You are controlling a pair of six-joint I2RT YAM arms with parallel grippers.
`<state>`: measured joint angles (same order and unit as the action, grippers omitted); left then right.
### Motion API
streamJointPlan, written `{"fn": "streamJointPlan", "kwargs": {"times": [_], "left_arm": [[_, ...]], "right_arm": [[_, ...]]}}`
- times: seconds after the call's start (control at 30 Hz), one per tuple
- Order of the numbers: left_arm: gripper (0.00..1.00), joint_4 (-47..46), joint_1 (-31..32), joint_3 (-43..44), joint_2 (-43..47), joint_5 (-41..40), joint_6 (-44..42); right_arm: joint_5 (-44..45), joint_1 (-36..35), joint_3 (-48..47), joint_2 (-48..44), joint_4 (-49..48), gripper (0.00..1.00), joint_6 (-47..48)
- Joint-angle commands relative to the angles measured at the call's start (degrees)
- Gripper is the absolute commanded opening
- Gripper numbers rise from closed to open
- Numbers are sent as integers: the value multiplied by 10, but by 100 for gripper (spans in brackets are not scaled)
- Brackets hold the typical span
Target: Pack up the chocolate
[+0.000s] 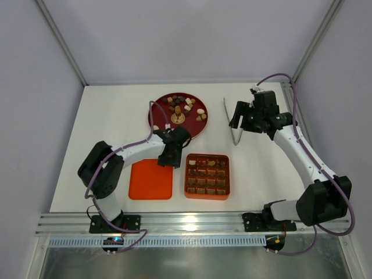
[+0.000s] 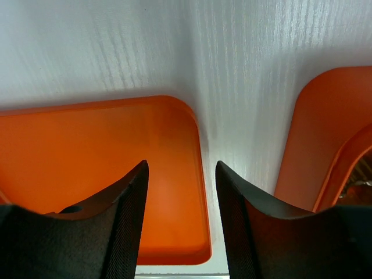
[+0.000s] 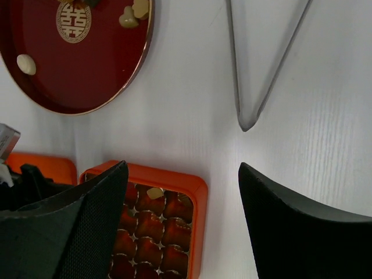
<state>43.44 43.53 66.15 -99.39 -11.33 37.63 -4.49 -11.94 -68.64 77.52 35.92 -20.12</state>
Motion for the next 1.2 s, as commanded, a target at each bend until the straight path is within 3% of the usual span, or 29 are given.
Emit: {"fn": "streamJointPlan", "kwargs": {"times": [0.0,0.13,0.3,0.33,0.47,0.8,1.17], "left_arm": [[49,-11,16,22,-20,-49,34],[43,-18,21,28,-43,-69,40],[27,-19,22,38,-73,-86,39],[19,-20,22,39,-77,-86,38],[0,-23,22,45,-88,-84,26],[0,23,15,98,-53,-29,-1],[0,56,-22,129,-19,44,3]], "right_arm": [[-14,-30,16,-41,-23,77,-19],[-24,-51,44,-75,-35,74,-32],[-31,-98,68,-108,-41,73,-53],[-32,-117,77,-113,-46,73,-64],[-38,-147,112,-140,-67,70,-98],[-61,-221,195,-217,-126,68,-172],[-11,-371,240,-134,-270,64,-252]]}}
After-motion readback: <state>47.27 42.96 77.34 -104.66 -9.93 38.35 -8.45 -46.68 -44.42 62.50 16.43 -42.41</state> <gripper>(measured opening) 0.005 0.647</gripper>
